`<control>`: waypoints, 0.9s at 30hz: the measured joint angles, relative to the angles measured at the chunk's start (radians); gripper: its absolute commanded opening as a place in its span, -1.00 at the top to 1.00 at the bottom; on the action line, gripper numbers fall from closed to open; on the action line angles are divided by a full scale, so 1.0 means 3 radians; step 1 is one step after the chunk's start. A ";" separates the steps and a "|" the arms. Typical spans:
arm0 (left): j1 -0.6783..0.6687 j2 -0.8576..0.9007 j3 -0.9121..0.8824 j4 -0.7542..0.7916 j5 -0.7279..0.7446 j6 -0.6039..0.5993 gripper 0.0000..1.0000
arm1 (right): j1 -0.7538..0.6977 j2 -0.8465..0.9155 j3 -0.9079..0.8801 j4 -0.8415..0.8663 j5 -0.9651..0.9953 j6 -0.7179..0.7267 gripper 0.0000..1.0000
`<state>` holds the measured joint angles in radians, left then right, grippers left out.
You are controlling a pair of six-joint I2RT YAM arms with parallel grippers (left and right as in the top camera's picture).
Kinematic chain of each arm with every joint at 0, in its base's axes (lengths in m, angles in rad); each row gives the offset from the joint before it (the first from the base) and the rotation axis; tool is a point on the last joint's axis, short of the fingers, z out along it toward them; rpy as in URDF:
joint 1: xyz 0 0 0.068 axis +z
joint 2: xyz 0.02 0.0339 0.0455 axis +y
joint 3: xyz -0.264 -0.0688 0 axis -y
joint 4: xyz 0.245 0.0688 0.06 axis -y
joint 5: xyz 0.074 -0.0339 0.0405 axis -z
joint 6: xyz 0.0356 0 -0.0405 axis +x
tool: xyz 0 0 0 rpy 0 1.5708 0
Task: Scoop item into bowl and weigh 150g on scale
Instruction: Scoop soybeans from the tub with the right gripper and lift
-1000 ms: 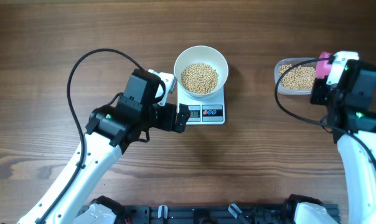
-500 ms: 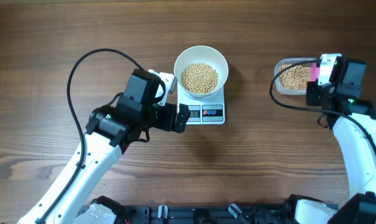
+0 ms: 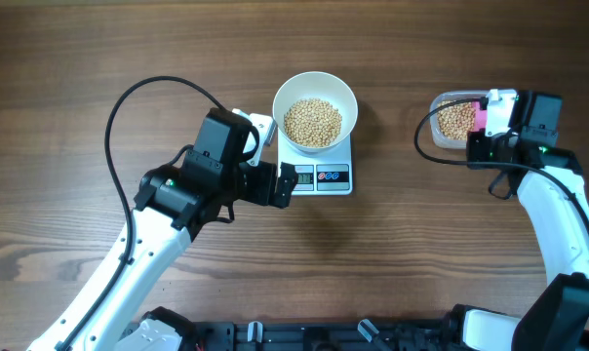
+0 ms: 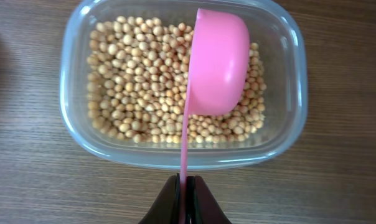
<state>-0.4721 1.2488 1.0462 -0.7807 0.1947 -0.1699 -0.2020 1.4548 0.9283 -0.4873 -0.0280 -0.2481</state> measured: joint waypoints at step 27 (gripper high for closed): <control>0.0000 0.0000 0.0000 -0.0001 0.0000 0.0000 -1.00 | -0.0375 0.0000 0.0000 -0.0158 -0.1179 0.0609 0.92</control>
<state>-0.4721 1.2488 1.0462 -0.7811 0.1947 -0.1699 -0.3145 1.4548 0.9283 -0.5346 -0.3817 -0.0654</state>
